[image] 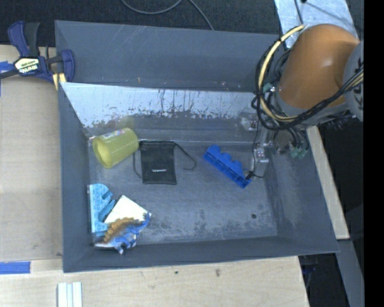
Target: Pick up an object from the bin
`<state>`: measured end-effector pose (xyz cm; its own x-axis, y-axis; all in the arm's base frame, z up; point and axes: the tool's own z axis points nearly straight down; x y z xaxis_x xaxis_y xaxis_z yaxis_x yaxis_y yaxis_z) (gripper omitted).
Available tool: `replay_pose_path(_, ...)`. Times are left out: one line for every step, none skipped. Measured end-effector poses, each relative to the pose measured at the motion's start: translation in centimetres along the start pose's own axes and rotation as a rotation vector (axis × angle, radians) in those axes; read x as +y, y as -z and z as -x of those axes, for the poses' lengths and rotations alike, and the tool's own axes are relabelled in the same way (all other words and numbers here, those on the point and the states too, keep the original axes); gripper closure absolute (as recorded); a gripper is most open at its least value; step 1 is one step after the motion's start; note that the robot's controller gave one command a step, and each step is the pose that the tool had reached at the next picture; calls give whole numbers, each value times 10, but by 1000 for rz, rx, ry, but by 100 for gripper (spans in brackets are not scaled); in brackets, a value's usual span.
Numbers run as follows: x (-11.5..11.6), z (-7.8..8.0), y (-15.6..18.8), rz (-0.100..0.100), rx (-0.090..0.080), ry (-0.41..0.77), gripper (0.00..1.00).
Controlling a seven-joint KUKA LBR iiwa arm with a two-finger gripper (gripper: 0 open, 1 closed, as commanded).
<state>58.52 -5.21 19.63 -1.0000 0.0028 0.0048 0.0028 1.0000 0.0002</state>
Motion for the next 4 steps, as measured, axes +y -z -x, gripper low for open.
replay_pose_path(0,2,5,-1,-9,1,0)
replay_pose_path(1,3,-25,-1,-12,-78,0)
replay_pose_path(-15,5,-90,0,-14,-165,0)
replay_pose_path(-18,3,-105,-1,-12,-181,0)
